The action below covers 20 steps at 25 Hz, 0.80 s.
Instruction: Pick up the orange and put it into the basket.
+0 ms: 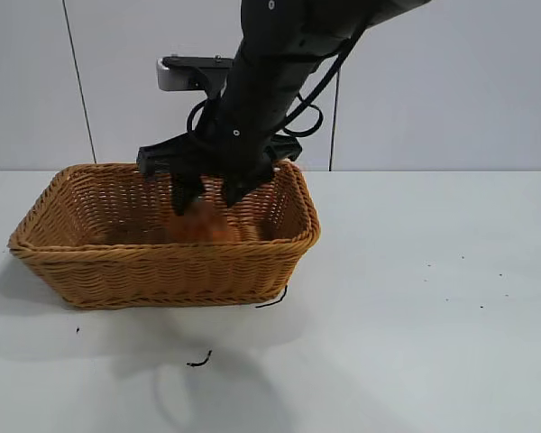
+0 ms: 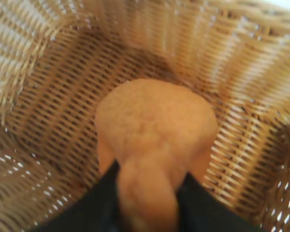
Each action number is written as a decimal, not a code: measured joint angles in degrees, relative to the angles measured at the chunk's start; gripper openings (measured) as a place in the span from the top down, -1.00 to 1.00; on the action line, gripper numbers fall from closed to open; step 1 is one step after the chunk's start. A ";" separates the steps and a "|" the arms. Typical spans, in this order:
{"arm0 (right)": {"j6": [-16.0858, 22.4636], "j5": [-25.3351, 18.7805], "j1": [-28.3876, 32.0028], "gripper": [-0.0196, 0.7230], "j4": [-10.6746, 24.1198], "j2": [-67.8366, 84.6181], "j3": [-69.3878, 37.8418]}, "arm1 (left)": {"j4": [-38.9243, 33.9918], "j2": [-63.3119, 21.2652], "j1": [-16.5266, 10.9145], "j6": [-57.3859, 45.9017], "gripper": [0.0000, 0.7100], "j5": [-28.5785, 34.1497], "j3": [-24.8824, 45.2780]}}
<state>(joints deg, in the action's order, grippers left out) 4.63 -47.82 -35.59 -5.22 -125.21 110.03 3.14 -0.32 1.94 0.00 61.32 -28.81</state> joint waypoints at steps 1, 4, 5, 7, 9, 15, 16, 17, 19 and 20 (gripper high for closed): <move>0.48 -2.41 0.49 -0.73 0.89 0.14 2.79 | 0.00 0.00 0.00 0.00 -0.80 0.00 0.00; 2.55 -7.96 2.60 -0.73 4.90 0.54 8.12 | 0.00 0.00 0.00 0.00 -0.80 0.00 0.00; 2.55 -7.96 2.60 -0.73 4.90 0.54 8.12 | 0.00 0.00 0.00 0.00 -0.80 0.00 0.00; 3.52 -10.63 5.08 -0.73 7.59 0.54 10.49 | 0.00 0.00 0.00 0.00 -0.80 0.00 0.00; 3.85 -14.14 9.81 -0.73 10.28 0.54 11.39 | 0.00 0.00 0.00 0.00 -0.80 0.00 0.00; 3.92 -18.82 21.82 -0.73 11.27 0.54 11.61 | 0.00 0.00 0.00 0.00 -0.80 0.00 0.00; 3.92 -19.24 23.96 -0.73 11.27 0.54 11.61 | 0.00 0.00 0.00 0.00 -0.80 0.00 0.00; 3.92 -19.99 26.04 -0.73 11.27 0.54 11.61 | 0.00 0.00 0.00 0.00 -0.80 0.00 0.00; 3.92 -21.15 29.61 -0.73 11.33 0.54 11.61 | 0.00 0.00 0.00 0.00 -0.80 0.00 0.00; 3.87 -21.49 31.65 -0.73 11.33 0.54 11.61 | 0.00 0.00 0.00 0.00 -0.80 0.00 0.00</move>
<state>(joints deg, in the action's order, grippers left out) 8.50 -69.31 -3.94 6.11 -124.67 121.64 3.14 -0.32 1.94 0.00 61.32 -28.81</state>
